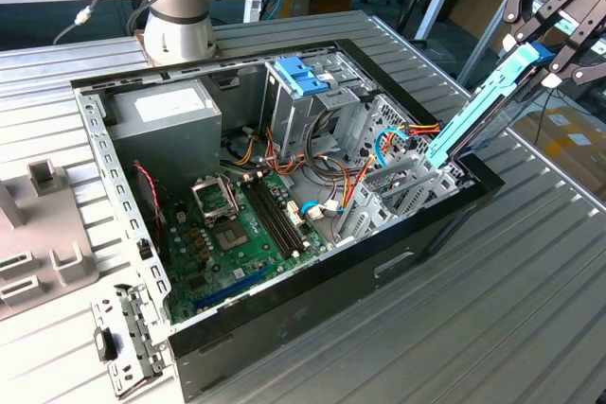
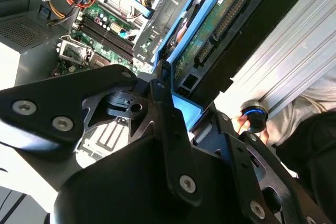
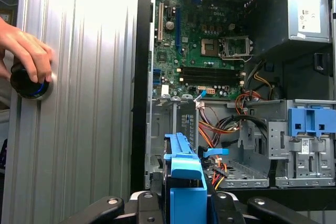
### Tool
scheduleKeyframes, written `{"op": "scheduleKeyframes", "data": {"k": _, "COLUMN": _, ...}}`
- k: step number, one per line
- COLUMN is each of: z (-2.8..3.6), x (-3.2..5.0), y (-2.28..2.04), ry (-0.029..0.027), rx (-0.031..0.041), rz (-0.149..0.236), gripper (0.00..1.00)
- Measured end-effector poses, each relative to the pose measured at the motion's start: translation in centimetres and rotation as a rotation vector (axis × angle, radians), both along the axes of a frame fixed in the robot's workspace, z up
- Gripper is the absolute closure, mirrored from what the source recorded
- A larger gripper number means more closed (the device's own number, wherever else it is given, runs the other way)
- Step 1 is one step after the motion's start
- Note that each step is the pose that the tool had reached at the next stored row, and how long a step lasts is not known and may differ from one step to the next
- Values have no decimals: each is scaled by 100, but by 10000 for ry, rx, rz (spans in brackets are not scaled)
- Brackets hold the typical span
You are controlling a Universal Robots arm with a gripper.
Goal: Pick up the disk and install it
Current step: 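Insert the disk into the insertion slot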
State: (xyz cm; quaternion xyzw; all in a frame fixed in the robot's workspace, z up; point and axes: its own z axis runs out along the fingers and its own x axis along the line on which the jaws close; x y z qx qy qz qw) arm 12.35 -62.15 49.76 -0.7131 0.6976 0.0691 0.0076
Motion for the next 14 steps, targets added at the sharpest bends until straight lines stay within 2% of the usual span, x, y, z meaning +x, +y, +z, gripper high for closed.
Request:
{"op": "scheduleKeyframes", "data": {"k": 8, "z": -4, "x": -18, "y": 0, "ry": 0, "rx": 1, "rz": 0, "gripper": 63}}
{"op": "scheduleKeyframes", "data": {"k": 12, "z": -53, "x": -244, "y": 0, "ry": -1, "rx": 12, "rz": 0, "gripper": 63}}
{"op": "scheduleKeyframes", "data": {"k": 14, "z": -59, "x": -272, "y": 0, "ry": 0, "rx": 10, "rz": 0, "gripper": 63}}
